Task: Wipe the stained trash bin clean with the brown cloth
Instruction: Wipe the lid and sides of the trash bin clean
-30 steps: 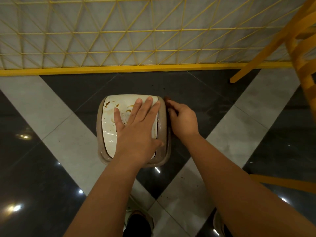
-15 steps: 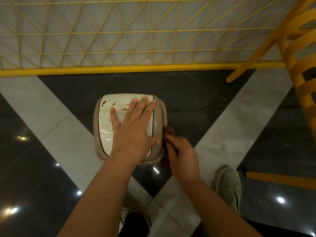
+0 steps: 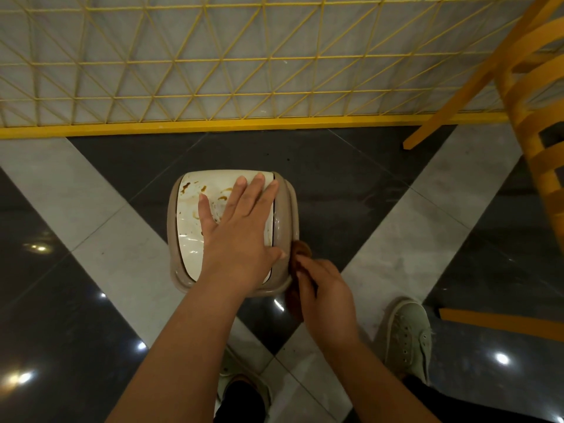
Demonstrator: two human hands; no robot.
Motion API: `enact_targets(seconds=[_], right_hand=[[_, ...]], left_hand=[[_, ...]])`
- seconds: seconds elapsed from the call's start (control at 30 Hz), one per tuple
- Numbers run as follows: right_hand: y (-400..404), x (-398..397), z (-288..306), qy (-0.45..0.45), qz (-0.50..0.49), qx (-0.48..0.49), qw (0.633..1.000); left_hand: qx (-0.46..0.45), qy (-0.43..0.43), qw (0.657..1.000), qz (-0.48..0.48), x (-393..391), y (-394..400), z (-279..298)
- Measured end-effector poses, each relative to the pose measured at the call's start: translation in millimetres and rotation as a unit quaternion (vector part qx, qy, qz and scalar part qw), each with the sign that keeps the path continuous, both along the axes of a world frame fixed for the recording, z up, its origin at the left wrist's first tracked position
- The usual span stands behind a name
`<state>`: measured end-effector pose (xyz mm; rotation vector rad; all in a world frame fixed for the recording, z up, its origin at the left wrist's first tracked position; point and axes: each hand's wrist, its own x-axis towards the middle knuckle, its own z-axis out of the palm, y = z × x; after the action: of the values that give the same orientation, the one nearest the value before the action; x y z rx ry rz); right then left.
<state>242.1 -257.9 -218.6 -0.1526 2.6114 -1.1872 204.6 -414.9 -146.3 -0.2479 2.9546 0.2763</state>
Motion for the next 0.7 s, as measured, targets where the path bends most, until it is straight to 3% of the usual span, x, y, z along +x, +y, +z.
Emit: enact_targets(seconds=[0.23,0.47,0.53,0.63,0.7], right_hand=[[-25,-80,6,0.018,0.014,0.046,0.999],[2,21,0,0.013,0.106,-0.023,0.994],[4,38,-7,-0.008,0.071,-0.017,0.997],[8,36,-9,-0.088,-0.063,-0.036,0.993],[11,25,-7,-0.088,-0.107,-0.046,0.989]], left_hand=[[0.01,-0.007,1.0,-0.007,1,-2,3],[0.008,-0.033,0.998,-0.052,11,-19,7],[0.015,-0.029,0.997,-0.069,17,-23,13],[0.029,0.008,0.997,-0.069,28,-25,21],[0.03,0.035,0.997,-0.058,33,-22,24]])
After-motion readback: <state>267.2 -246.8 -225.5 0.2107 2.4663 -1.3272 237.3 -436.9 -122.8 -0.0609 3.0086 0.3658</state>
